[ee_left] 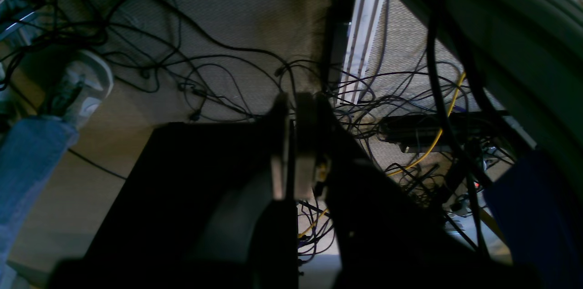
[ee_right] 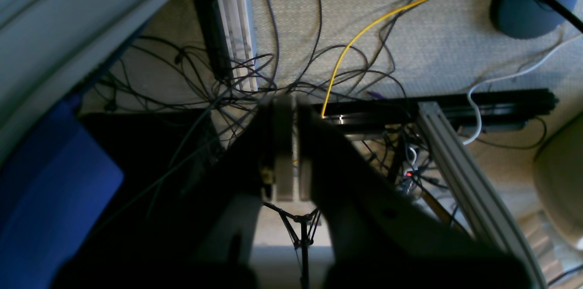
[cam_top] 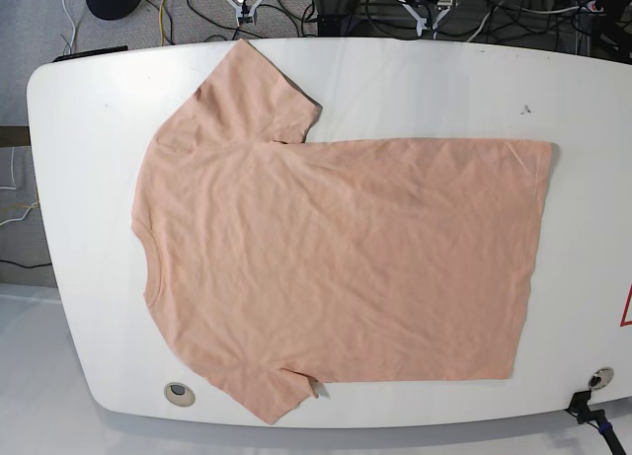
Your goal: Fold the T-shirt properly
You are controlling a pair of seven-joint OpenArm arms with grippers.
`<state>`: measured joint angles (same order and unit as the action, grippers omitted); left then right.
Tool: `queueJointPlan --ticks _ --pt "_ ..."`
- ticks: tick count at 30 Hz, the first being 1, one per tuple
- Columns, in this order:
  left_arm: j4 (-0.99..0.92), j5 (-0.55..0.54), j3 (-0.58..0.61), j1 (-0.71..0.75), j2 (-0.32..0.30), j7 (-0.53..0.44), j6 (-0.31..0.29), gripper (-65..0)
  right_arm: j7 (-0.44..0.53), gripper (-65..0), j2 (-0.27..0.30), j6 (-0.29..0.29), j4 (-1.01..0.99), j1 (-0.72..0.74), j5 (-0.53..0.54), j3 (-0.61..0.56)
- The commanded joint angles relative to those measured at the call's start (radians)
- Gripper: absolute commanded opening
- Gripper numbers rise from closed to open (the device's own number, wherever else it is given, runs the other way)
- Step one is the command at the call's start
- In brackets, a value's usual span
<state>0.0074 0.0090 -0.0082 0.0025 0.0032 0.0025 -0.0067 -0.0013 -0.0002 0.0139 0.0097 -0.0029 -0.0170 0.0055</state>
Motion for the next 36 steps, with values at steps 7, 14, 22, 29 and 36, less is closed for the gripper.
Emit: queueJointPlan --ticks 7,14,22,29,36 --pt "0.002 -0.002 0.004 0.001 0.001 0.003 0.001 -64.9 0.009 -64.4 0.0 0.011 0.014 -0.01 0.007 0.003" --pt "-0.007 -0.001 0.006 0.002 -0.002 0.008 0.001 -64.5 0.011 -64.4 0.0 0.011 0.012 -0.012 0.003 0.004" --pt "-0.007 -0.002 0.005 0.007 -0.002 0.003 0.003 -64.9 0.012 -64.6 0.0 0.01 0.011 -0.021 0.004 0.005" --pt "-0.002 -0.001 0.002 0.018 -0.007 -0.009 0.004 -65.0 0.016 -65.0 -0.001 0.007 0.01 -0.035 0.005 0.004" --pt "-0.007 -0.009 0.005 0.01 -0.004 -0.029 0.006 -65.0 0.007 -65.0 -0.008 0.029 0.014 -0.04 0.005 0.004"
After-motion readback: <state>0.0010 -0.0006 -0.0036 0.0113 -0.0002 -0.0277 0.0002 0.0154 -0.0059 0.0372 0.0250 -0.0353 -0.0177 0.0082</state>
